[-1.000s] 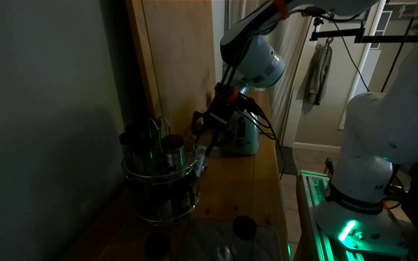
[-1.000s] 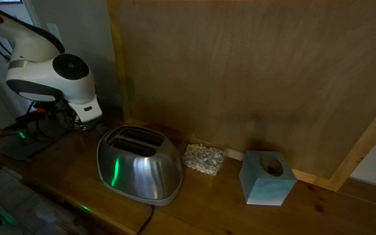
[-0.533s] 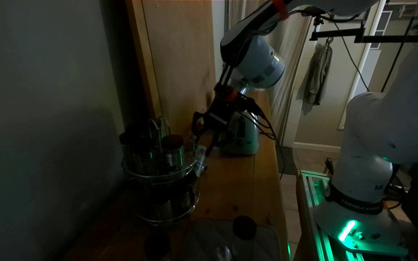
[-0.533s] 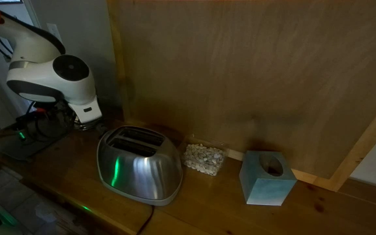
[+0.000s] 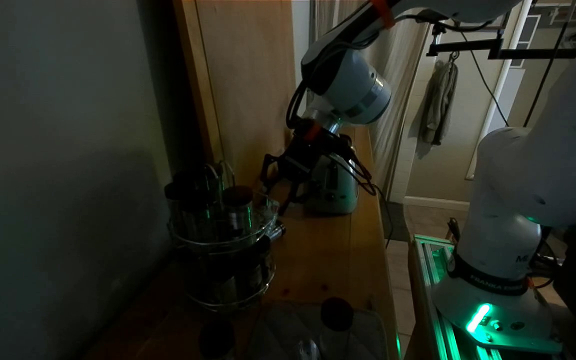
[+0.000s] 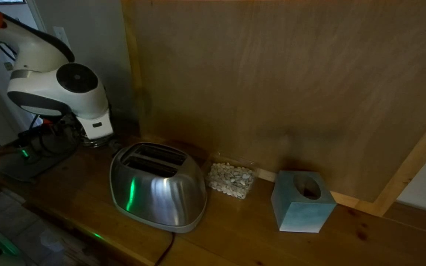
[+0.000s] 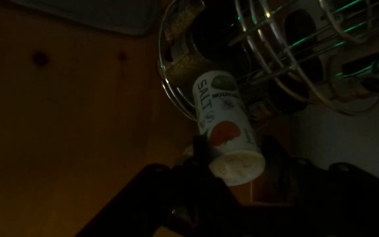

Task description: Take the bottle from the top shelf to the bottom shelf of the spice rack

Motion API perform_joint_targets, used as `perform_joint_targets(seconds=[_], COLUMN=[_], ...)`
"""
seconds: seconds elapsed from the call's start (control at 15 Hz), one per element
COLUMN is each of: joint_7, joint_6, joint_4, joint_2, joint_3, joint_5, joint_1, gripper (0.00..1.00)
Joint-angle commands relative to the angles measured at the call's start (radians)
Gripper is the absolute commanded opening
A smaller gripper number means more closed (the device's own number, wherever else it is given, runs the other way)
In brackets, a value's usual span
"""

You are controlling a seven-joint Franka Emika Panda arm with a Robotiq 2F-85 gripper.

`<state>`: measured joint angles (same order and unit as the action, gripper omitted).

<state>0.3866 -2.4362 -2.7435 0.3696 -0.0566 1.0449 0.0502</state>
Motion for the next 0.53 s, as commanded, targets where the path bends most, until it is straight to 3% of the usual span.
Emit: perform_joint_targets(seconds=[0.0,0.47], joint_7=[0.028,0.051], joint_6=[-0.058,-0.09], joint_4=[0.005,0.009], joint_2=[-0.016,-0.033], joint_3=[0.038,0.064], joint_5=[0.039,0.029], joint_1=[0.01,0.001], gripper=[0.21,0.21])
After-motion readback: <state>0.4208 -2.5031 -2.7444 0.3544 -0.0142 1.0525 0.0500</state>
